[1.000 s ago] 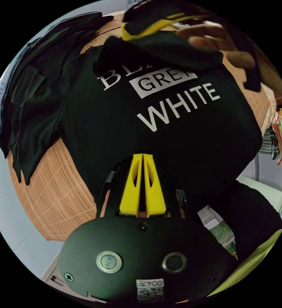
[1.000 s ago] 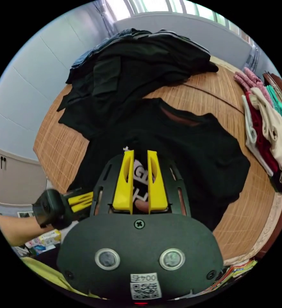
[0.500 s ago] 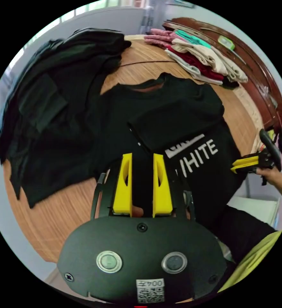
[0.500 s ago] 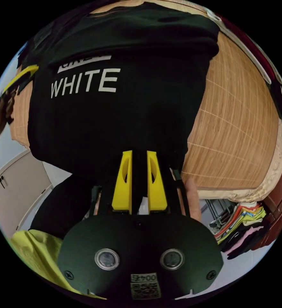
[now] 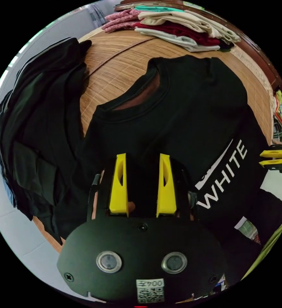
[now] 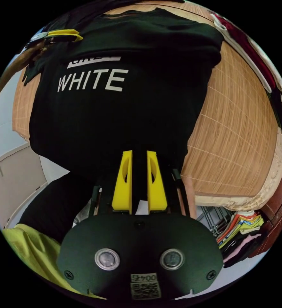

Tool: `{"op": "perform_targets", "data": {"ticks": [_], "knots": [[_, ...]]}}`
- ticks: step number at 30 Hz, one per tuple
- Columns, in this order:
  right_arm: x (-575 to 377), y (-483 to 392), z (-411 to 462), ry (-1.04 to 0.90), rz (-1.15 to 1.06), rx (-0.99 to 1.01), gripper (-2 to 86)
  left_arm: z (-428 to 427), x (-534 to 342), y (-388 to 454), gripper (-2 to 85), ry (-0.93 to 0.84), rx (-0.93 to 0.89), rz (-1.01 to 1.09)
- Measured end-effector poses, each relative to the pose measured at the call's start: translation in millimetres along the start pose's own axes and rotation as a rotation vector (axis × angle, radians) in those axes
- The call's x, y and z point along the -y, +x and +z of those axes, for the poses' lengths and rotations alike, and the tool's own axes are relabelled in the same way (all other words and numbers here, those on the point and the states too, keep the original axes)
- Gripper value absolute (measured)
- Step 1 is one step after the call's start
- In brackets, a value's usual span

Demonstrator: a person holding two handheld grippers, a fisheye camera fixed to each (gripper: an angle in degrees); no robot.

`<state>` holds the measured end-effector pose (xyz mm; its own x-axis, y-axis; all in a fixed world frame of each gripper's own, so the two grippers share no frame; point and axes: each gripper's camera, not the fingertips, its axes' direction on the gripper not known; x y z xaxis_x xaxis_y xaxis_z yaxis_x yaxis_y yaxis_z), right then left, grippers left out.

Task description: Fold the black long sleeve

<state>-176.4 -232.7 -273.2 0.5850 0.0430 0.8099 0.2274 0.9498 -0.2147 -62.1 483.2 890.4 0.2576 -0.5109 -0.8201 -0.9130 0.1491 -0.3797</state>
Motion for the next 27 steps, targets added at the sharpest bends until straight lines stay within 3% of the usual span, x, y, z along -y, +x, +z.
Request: {"op": "perform_targets", "data": {"ticks": [9, 16, 22, 27], "knots": [[-33, 35, -14, 0.075, 0.021, 0.041, 7.3, -26, 5, -22, 3.2, -0.042, -0.153, -0.034], [-87, 105, -107, 0.695, 0.129, 0.173, 17.3, -106, -34, -62, 2.1, 0.12, -0.249, -0.161], [-48, 130, -124, 0.686, 0.068, 0.068, 16.2, -51, -51, -105, 1.9, 0.04, -0.328, -0.332], [1, 199, -133, 0.68, 0.176, 0.22, 15.2, -42, -48, -121, 1.7, 0.049, -0.364, -0.358]]}}
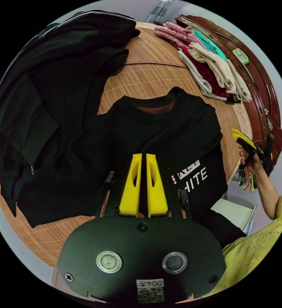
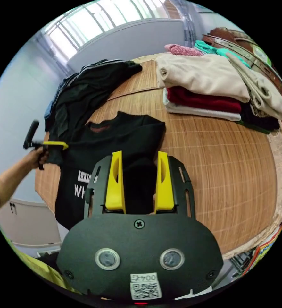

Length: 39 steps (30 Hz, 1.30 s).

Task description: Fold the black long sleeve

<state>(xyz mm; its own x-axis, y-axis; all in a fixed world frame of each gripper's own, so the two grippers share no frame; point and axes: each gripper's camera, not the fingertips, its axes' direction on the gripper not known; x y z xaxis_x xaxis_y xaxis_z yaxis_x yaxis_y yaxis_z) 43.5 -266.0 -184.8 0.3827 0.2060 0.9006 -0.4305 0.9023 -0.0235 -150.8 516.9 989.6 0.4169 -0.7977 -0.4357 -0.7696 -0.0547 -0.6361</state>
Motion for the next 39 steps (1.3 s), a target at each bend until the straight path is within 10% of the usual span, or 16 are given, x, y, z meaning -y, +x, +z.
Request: {"op": "perform_targets", "data": {"ticks": [15, 19, 39], "knots": [[60, 92, 28, -0.169, 0.153, 0.088, 4.0, -30, 20, 5, 7.9, 0.019, 0.126, 0.102], [8, 103, -13, -0.052, 0.036, 0.096, 12.4, -42, 31, -5, 19.9, 0.007, 0.191, 0.103], [-89, 33, 25, -0.115, -0.63, -0.118, 10.7, 60, 272, 262, 14.3, -0.074, -0.043, 0.538]]}}
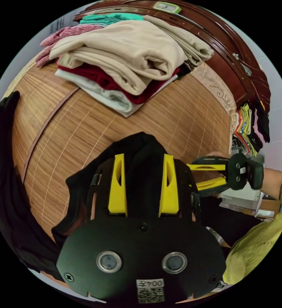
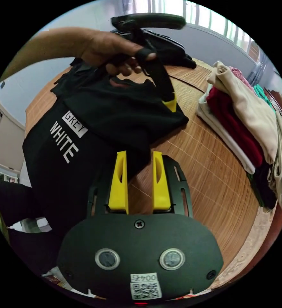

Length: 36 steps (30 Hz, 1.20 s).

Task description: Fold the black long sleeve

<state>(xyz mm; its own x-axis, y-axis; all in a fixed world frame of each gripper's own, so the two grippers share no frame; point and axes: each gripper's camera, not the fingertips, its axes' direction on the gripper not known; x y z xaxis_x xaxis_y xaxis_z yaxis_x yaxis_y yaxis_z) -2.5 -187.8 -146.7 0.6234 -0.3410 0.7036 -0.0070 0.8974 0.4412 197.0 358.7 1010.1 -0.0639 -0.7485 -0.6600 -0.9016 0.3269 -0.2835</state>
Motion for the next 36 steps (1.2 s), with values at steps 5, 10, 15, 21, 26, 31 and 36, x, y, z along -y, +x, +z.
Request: {"op": "perform_targets", "data": {"ticks": [5, 10, 15, 21, 26, 31, 36], "knots": [[4, 5, 5, -0.016, 0.008, 0.028, 5.3, 21, 28, 4, 4.5, -0.071, -0.051, 0.038], [-15, 6, -3, 0.046, 0.085, -0.001, 4.5, 13, 32, 5, 2.0, 0.024, 0.047, -0.015], [-23, 12, 24, 0.021, 0.192, -0.013, 4.9, 33, 28, -10, 2.0, 0.072, 0.045, -0.16], [-16, 37, 16, -0.067, 0.347, -0.006, 10.7, 32, 18, 8, 6.6, 0.119, 0.076, -0.141], [-23, 3, -17, -0.082, 0.397, 0.061, 11.3, -5, -15, 3, 11.6, 0.258, 0.043, -0.143], [-16, -62, 14, -0.228, 0.397, 0.171, 5.1, -22, -90, 0, 11.7, 0.289, 0.073, -0.195], [-9, -113, 70, -0.428, 0.333, 0.119, 4.1, -5, -229, 16, 10.9, 0.231, 0.106, -0.325]]}}
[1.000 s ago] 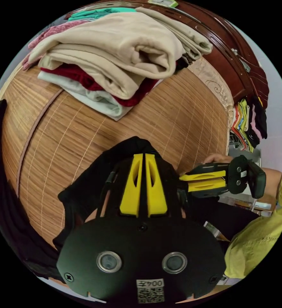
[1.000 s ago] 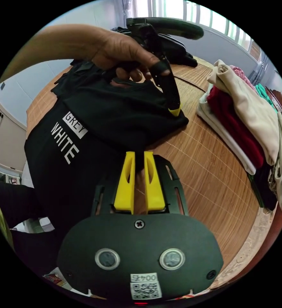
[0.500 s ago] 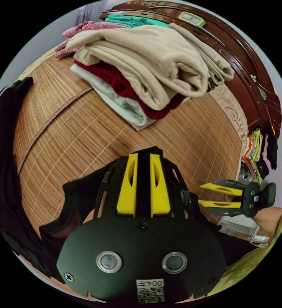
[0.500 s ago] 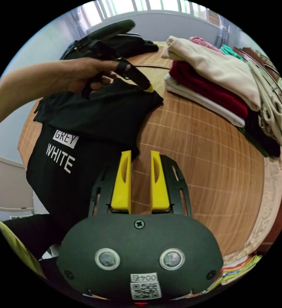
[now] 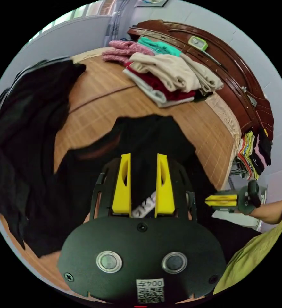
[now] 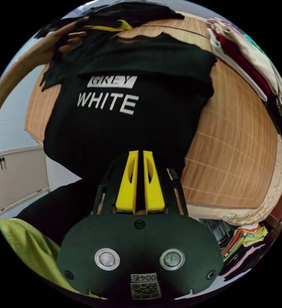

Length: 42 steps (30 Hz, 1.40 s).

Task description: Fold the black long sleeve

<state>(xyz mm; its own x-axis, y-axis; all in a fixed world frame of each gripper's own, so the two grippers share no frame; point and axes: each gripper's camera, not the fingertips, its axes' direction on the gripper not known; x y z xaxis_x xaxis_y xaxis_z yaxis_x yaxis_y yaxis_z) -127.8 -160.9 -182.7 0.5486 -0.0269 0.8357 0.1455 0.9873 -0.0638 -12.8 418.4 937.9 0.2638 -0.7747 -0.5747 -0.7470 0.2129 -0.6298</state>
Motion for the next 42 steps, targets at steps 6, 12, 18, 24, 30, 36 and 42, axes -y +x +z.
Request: {"op": "perform_targets", "data": {"ticks": [6, 12, 18, 24, 30, 36, 42], "knots": [[21, -19, 41, -0.1, -0.005, -0.124, 1.7, 18, -180, -14, 9.0, -0.154, 0.06, -0.202], [32, -27, 60, -0.092, 0.018, -0.199, 1.2, 69, -258, -17, 6.1, -0.215, 0.103, -0.26], [42, -32, 77, -0.109, 0.041, -0.264, 1.1, 94, -277, -17, 3.5, -0.158, 0.124, -0.274], [48, -19, 86, -0.123, 0.109, -0.222, 1.0, 121, -292, -25, 5.7, -0.138, 0.087, -0.293], [51, -2, 94, -0.146, 0.141, -0.166, 1.0, 153, -300, -17, 8.4, -0.174, 0.159, -0.233], [49, 25, 100, -0.166, 0.14, -0.063, 0.7, 192, -299, -16, 9.6, -0.279, 0.259, -0.281], [42, 44, 105, -0.17, 0.134, 0.003, 0.7, 225, -319, -40, 9.5, -0.308, 0.247, -0.375]]}}
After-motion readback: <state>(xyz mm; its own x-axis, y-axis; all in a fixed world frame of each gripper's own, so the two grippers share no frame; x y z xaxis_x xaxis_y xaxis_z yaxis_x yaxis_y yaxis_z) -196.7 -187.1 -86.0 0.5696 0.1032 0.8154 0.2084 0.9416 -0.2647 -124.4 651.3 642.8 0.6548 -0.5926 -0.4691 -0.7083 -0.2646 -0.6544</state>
